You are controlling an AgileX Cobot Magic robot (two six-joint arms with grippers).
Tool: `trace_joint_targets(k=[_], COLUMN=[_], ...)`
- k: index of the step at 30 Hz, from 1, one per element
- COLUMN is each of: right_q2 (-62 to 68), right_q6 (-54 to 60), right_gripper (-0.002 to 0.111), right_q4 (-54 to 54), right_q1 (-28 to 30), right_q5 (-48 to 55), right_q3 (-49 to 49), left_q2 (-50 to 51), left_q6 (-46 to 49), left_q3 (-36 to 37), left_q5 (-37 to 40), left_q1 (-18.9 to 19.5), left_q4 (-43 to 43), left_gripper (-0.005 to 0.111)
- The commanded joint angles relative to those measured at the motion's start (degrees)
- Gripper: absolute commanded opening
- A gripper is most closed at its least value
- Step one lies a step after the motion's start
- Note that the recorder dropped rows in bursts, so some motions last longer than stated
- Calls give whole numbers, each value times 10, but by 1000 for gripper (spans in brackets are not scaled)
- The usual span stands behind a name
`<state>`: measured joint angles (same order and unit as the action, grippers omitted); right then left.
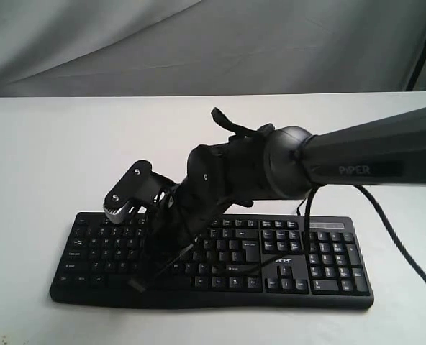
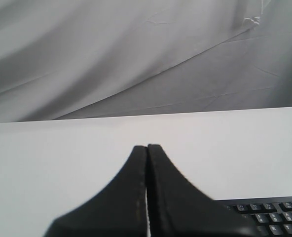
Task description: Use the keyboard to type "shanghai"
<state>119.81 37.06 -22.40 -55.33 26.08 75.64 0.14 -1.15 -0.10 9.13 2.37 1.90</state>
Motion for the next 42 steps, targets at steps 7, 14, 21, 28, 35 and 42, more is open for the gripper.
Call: trace_joint_targets(k=[7, 14, 21, 28, 35, 42], right_q2=[58, 127, 133, 153, 154, 88], right_q6=[13, 14, 14, 16, 19, -21], right_gripper=[0, 0, 0, 0, 0, 0], right_q4=[9, 9, 10, 8, 4, 74], right_q1=[-35, -47, -47, -47, -47, -36], right_q5=[65, 124, 132, 132, 136, 169], right_q3=[167, 272, 281, 281, 281, 263], left_q2=[-1, -1, -1, -1, -1, -1], left_q6=[-2, -2, -2, -2, -2, -2], left_q3=[1, 1, 1, 1, 1, 1], left_q5=[-3, -3, -3, -3, -3, -3], left_q1=[-4, -4, -4, -4, -4, -4], left_q4=[0, 0, 0, 0, 0, 0], left_gripper=[0, 0, 0, 0, 0, 0])
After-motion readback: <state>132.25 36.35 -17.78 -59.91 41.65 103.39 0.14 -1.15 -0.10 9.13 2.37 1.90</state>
